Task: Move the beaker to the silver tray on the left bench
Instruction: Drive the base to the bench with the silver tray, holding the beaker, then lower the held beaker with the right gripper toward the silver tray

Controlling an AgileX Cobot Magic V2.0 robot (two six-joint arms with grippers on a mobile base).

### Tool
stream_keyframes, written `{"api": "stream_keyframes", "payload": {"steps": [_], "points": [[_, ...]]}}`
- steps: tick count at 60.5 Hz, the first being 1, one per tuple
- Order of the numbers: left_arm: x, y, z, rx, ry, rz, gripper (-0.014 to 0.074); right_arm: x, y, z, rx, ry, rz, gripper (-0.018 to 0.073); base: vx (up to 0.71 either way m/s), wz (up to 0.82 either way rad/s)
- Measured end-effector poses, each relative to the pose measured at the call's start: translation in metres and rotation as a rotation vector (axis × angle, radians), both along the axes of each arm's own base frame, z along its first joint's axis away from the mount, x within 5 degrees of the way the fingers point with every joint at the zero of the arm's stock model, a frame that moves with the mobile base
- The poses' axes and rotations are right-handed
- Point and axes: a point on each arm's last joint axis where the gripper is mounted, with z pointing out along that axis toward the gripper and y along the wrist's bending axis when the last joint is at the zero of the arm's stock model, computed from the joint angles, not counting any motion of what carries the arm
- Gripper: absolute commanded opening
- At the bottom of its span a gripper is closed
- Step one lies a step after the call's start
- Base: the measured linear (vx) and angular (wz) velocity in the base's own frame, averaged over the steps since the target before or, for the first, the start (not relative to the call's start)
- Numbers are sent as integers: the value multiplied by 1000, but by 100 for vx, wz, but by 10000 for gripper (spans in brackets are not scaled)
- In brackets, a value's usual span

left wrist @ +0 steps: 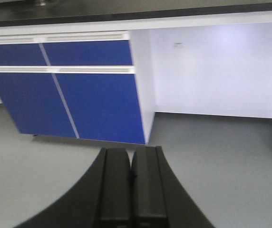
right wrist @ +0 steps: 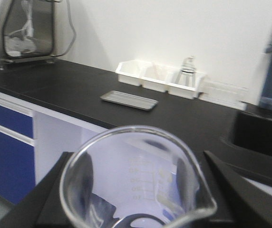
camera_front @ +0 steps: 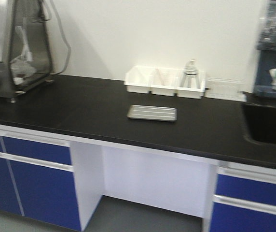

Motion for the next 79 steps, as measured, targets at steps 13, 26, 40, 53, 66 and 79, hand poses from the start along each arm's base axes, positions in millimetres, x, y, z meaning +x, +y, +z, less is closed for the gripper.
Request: {"api": "stream_keyframes", "payload": {"steps": [13, 26, 40, 53, 66, 79], "points": [[0, 0, 0, 0, 0, 0, 1, 0, 0, 0, 0, 0, 0, -11, 33, 48], [0, 0, 0, 0, 0, 0, 1, 0, 0, 0, 0, 0, 0, -11, 40, 22], [0, 0, 0, 0, 0, 0, 1, 0, 0, 0, 0, 0, 0, -11, 46, -10], [0, 0, 0, 0, 0, 0, 1, 0, 0, 0, 0, 0, 0, -11, 46, -27], [0, 0, 0, 0, 0, 0, 1, 0, 0, 0, 0, 0, 0, -11, 42, -34], [0, 0, 0, 0, 0, 0, 1, 0, 0, 0, 0, 0, 0, -11, 36, -34]]}}
